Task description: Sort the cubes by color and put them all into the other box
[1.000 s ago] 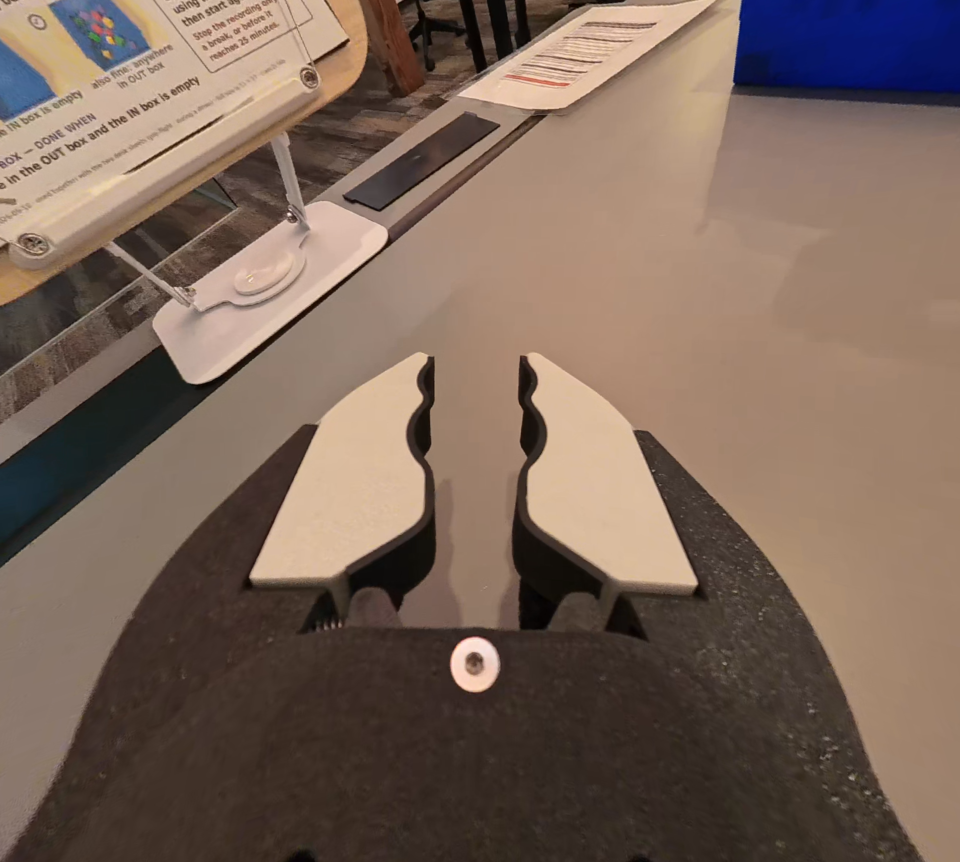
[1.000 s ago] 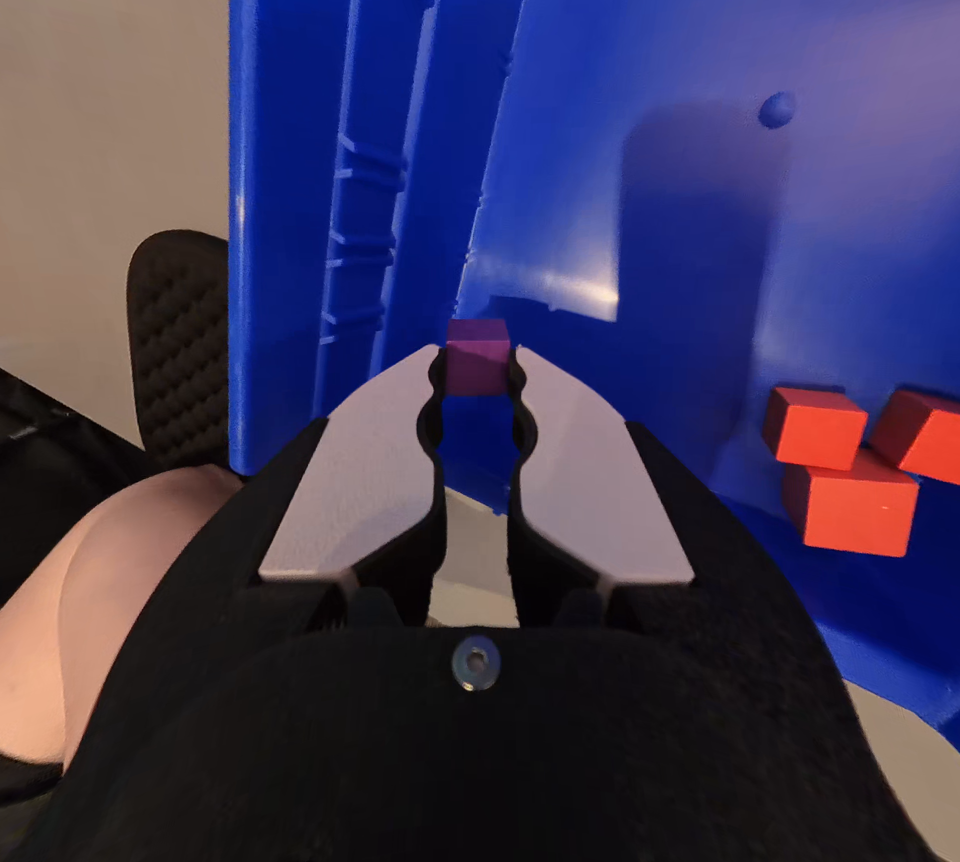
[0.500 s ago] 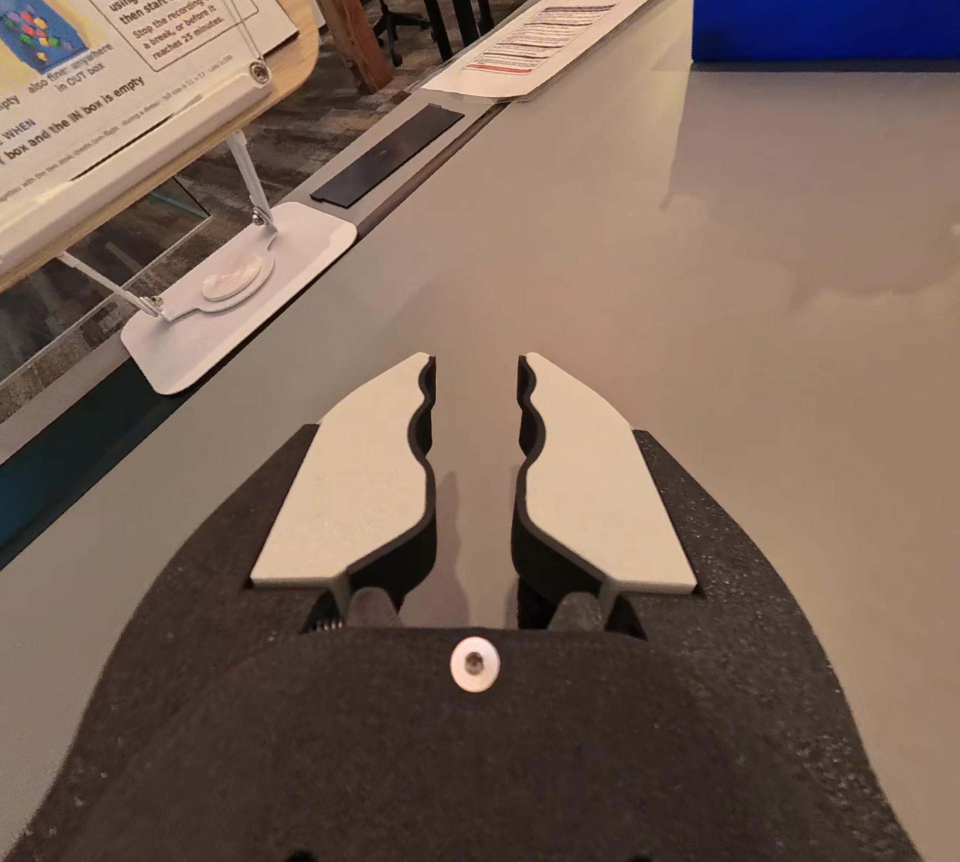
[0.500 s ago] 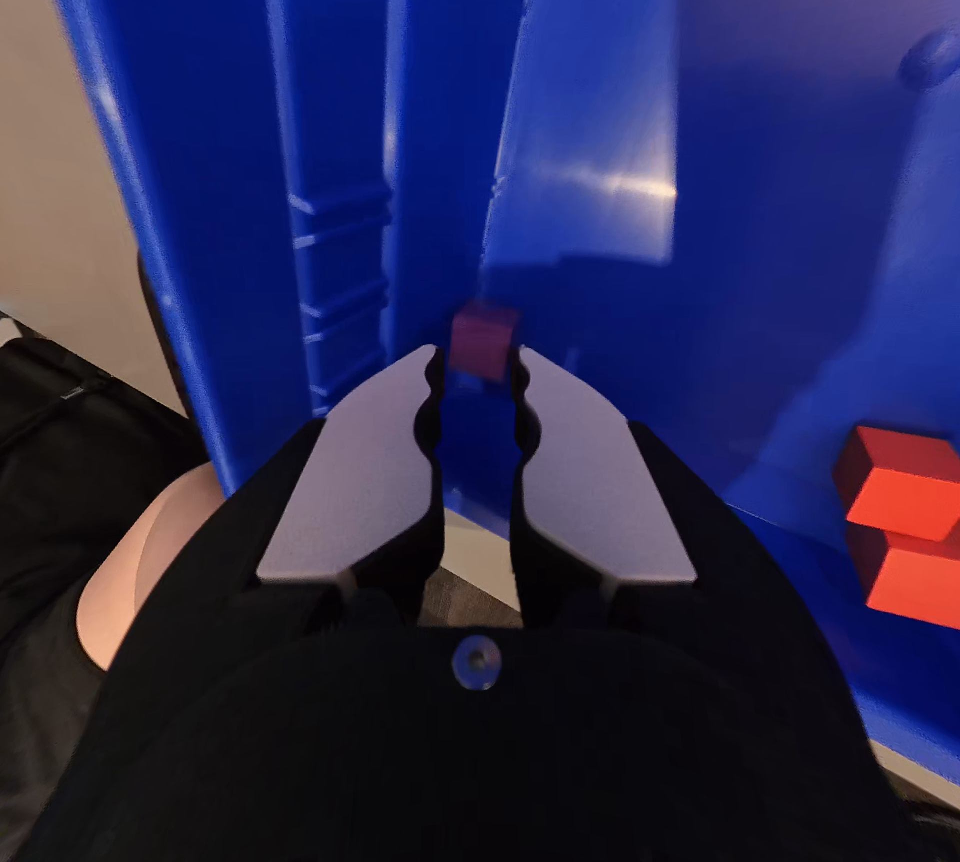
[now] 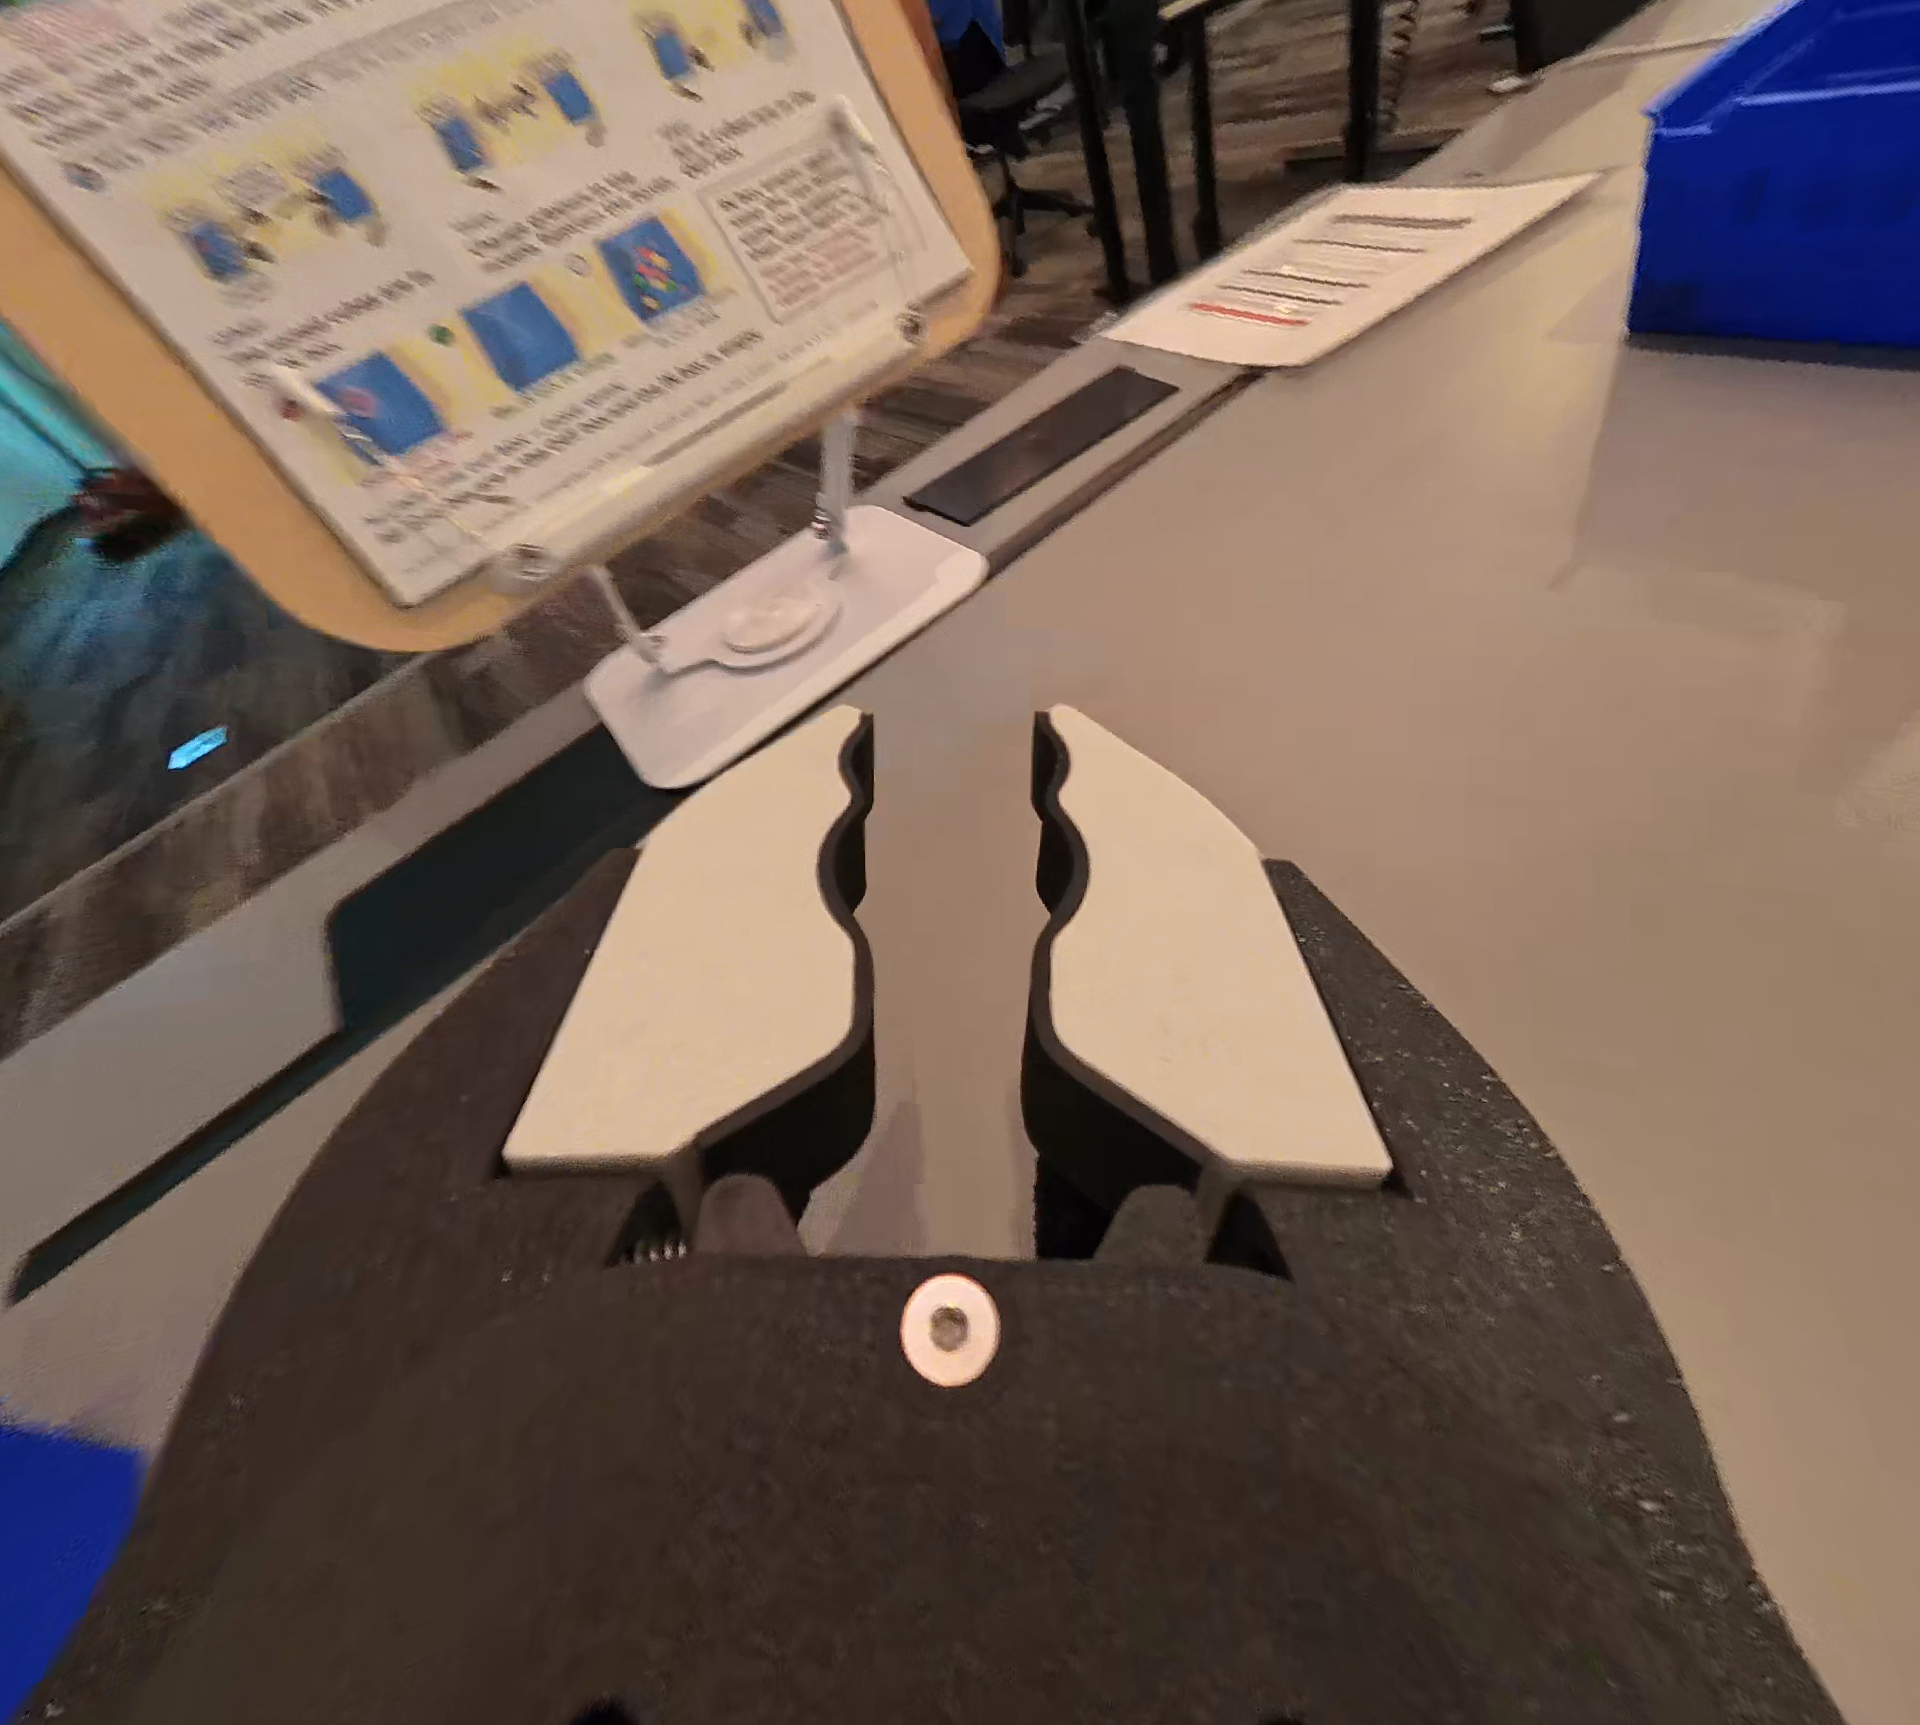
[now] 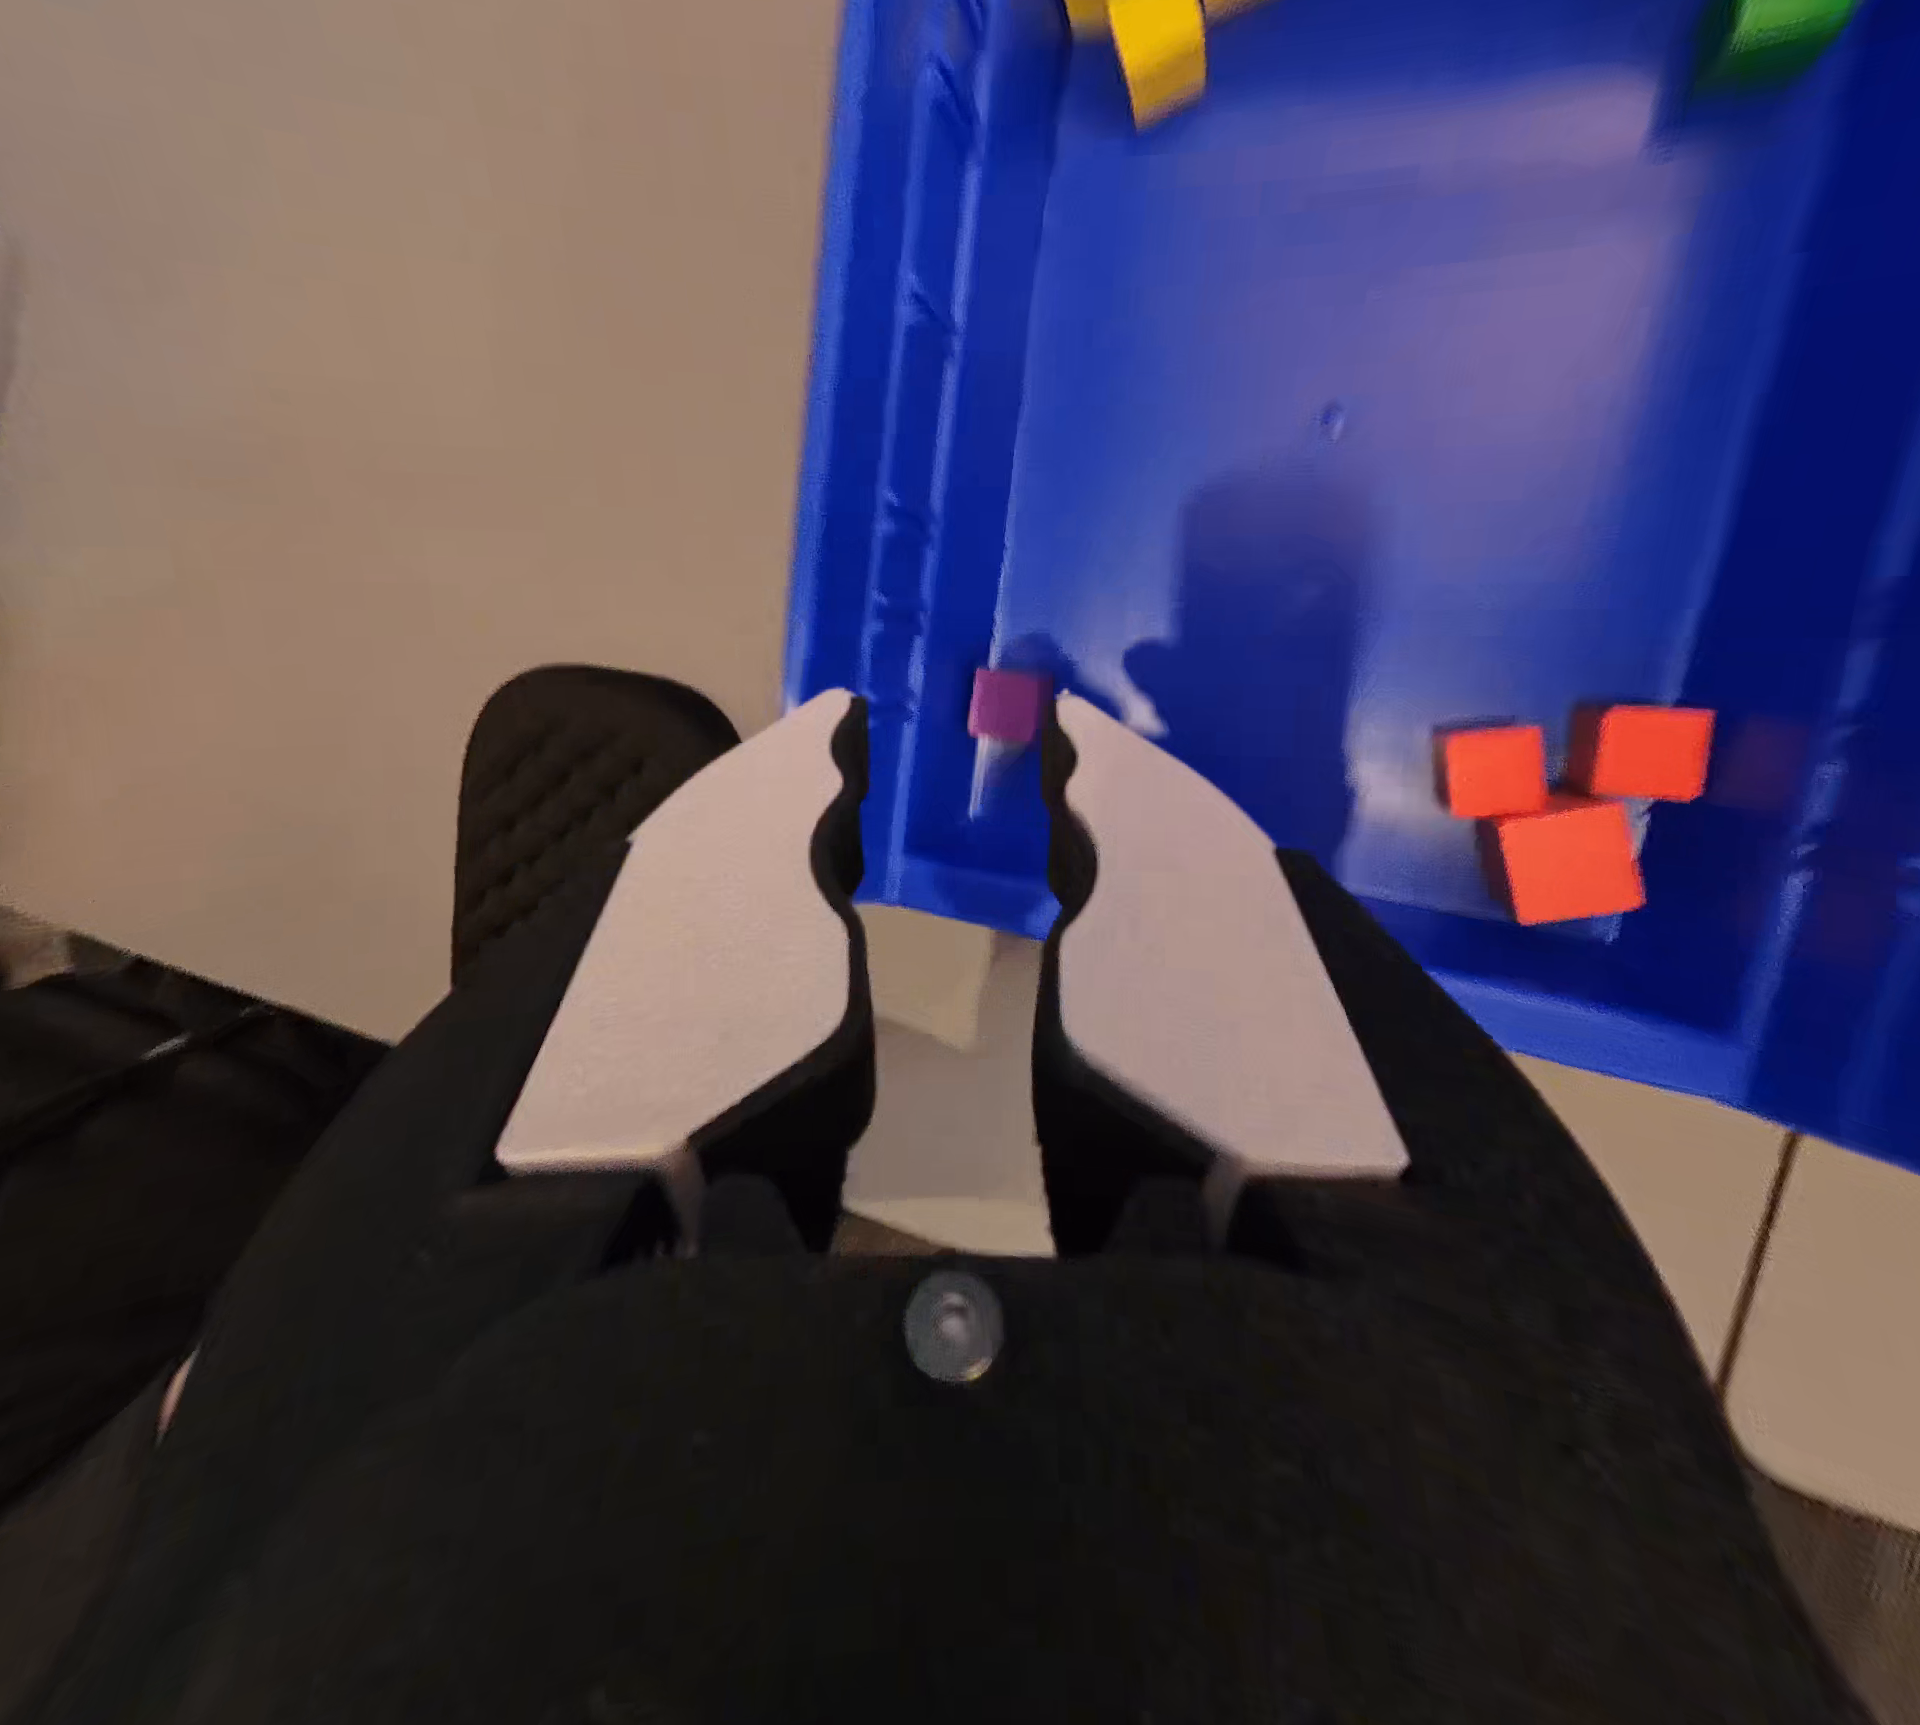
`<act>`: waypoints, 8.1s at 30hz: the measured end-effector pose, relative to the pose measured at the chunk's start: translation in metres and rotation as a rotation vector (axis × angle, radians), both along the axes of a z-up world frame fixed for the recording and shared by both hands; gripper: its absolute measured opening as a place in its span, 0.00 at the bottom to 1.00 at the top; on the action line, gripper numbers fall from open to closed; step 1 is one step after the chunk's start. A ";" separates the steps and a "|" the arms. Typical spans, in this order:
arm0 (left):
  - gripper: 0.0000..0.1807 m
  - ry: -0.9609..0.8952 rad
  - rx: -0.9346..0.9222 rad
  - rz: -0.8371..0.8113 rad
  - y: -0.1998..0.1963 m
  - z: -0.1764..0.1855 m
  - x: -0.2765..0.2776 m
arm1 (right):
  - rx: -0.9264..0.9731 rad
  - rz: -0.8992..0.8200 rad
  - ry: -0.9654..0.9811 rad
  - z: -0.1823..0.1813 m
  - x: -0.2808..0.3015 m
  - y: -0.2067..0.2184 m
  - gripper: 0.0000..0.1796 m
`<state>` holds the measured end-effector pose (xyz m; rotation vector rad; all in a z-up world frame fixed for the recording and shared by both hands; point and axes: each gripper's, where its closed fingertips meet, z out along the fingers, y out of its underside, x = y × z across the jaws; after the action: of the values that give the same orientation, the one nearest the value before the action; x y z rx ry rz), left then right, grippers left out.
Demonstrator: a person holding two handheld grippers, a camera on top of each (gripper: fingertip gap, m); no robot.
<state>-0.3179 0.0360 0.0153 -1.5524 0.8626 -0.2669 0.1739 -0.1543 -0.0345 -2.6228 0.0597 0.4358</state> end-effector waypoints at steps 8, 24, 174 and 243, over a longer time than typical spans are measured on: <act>0.16 -0.027 0.102 0.383 -0.008 0.071 -0.158 | 0.603 0.263 -0.131 0.111 -0.053 0.041 0.18; 0.16 0.168 -0.585 0.856 0.032 -0.085 -0.418 | 1.132 0.477 0.010 0.205 -0.177 0.108 0.26; 0.15 0.337 0.230 0.105 -0.015 0.093 -0.191 | 0.747 0.872 0.197 0.147 -0.386 0.066 0.17; 0.13 0.286 0.028 0.326 -0.056 0.031 -0.040 | 0.529 0.210 -0.234 0.042 0.062 0.013 0.19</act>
<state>-0.3584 -0.0197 0.0466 -1.7008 0.8106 0.2062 0.2362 -0.1414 0.0071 -2.1418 -0.3622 0.1762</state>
